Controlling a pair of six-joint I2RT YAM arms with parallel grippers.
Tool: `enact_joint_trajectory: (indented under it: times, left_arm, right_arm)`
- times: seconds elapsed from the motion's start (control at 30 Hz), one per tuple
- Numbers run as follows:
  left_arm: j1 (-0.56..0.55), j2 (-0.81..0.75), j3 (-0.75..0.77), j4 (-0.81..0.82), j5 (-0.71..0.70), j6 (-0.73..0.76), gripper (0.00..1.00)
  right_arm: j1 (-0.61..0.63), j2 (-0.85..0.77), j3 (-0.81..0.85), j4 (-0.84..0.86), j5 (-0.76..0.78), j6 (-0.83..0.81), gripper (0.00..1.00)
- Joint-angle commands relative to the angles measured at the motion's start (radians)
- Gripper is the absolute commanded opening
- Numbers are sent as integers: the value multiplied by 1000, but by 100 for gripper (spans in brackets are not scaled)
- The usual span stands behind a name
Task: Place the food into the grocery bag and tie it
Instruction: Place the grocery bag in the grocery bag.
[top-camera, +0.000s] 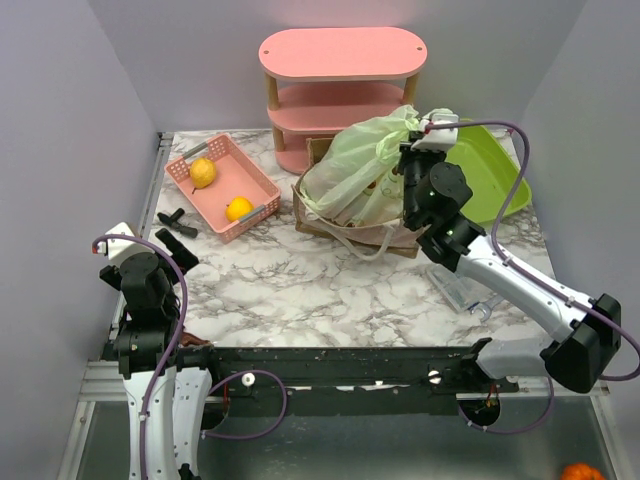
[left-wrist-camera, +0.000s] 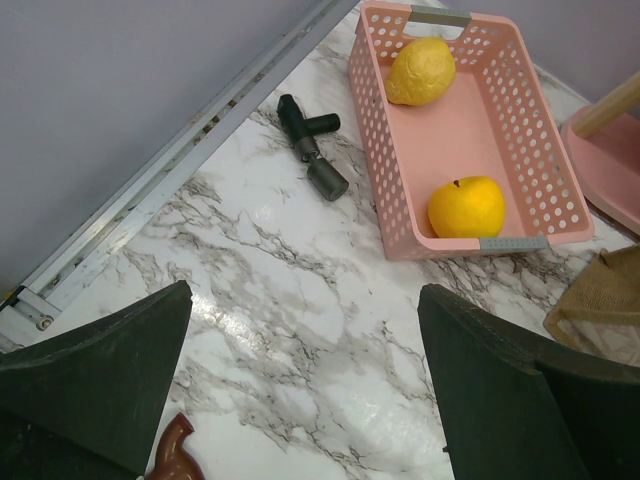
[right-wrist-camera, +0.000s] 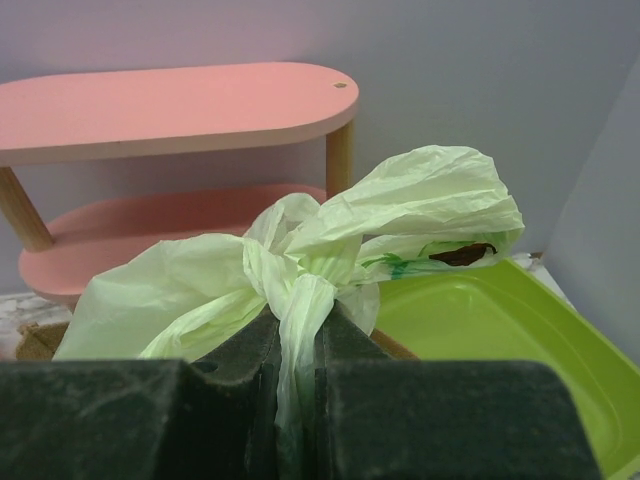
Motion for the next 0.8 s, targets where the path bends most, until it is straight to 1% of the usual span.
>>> enact_joint_trajectory:
  times: [0.0, 0.1, 0.17, 0.33, 0.4, 0.5, 0.67, 0.77]
  left_arm:
    - [1, -9, -7, 28, 22, 10, 99]
    - [1, -8, -7, 28, 23, 10, 99]
    - [1, -9, -7, 28, 24, 10, 99]
    - [1, -14, -8, 28, 22, 10, 98]
    - [1, -14, -7, 28, 22, 10, 98]
    - [2, -15, -8, 28, 22, 9, 99]
    - [1, -17, -11, 29, 21, 9, 98]
    - [1, -16, -10, 31, 22, 9, 99]
  right_arm:
    - [-13, -68, -40, -26, 27, 50, 1]
    - [-13, -78, -45, -67, -42, 90, 1]
    - [-13, -82, -45, -103, -145, 128, 1]
    - [-12, -42, -20, -206, -495, 253, 1]
    - [-12, 3, 5, -250, -567, 294, 1]
    - [-13, 75, 33, -304, -598, 342, 1]
    - [-12, 136, -2, -286, -615, 416, 1]
    - [-13, 173, -19, -277, -614, 429, 1]
